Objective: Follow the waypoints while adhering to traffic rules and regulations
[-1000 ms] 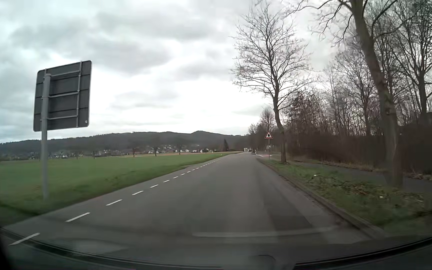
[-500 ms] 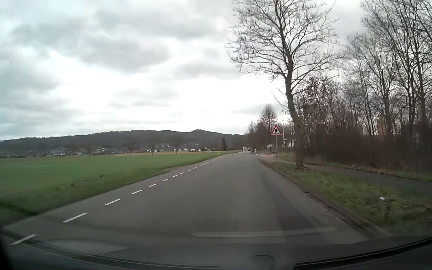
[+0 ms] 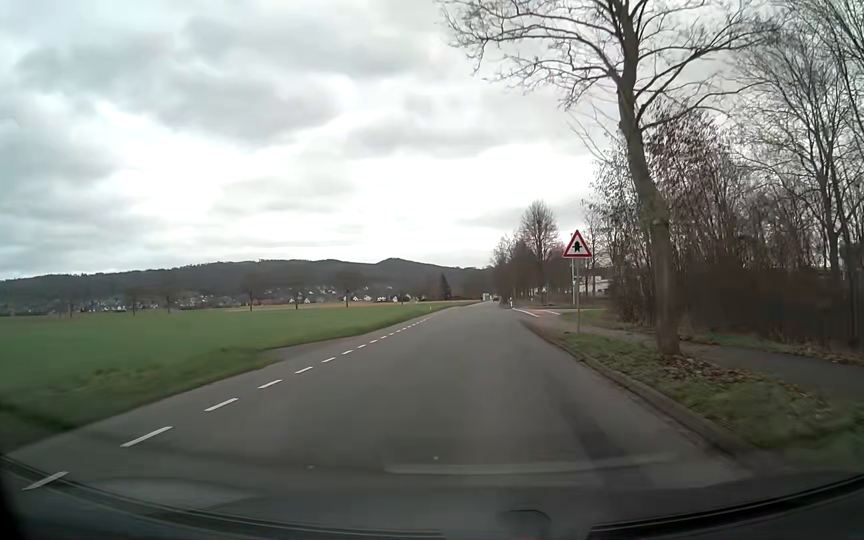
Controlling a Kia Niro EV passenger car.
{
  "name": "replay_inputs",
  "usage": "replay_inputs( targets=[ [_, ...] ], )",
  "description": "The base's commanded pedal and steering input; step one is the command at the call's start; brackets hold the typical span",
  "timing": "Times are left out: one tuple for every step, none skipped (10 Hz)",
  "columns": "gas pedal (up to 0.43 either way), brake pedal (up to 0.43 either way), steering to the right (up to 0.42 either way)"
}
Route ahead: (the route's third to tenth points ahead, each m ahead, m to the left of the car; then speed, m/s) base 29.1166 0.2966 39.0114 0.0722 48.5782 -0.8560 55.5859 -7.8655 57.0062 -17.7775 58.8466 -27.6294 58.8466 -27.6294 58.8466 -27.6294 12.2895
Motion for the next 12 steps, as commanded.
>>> replay_inputs(
  targets=[
    [0.0,0.0,0.006],
    [0.0,0.0,0.007],
    [0.0,0.0,0.007],
    [0.0,0.0,0.007],
    [0.0,0.0,0.007],
    [0.0,0.006,0.007],
    [0.0,0.012,0.007],
    [0.0,0.037,0.007],
    [0.0,0.055,0.006],
    [0.0,0.073,0.006],
    [0.0,0.085,0.006],
    [0.0,0.098,0.006]
  ],
)
